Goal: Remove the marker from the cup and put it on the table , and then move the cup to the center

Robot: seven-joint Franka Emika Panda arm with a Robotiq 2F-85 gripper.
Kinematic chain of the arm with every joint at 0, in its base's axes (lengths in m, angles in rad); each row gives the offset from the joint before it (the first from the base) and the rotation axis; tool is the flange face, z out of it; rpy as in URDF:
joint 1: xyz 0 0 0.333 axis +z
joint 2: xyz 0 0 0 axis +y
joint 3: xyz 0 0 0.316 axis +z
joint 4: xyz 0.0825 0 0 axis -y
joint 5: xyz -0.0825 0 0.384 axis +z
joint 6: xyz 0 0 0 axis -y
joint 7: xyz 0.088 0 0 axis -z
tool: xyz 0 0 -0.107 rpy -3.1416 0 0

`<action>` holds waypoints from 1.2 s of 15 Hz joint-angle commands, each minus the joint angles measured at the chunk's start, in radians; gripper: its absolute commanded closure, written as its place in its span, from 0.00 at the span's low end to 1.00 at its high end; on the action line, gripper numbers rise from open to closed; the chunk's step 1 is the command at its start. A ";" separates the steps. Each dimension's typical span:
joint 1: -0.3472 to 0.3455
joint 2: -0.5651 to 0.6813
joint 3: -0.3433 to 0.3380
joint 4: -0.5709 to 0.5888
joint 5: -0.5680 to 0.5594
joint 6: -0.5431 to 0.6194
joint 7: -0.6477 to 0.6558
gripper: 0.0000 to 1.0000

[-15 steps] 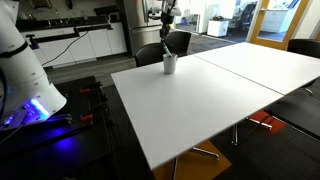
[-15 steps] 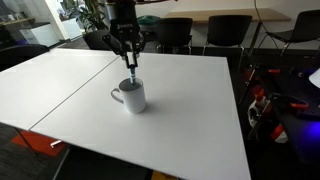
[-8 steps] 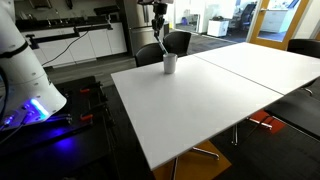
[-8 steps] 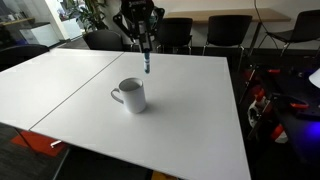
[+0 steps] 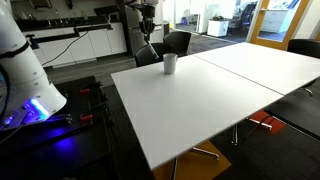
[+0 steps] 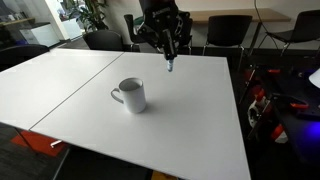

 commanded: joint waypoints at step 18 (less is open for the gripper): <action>0.059 0.176 -0.015 -0.050 -0.329 0.149 0.173 0.95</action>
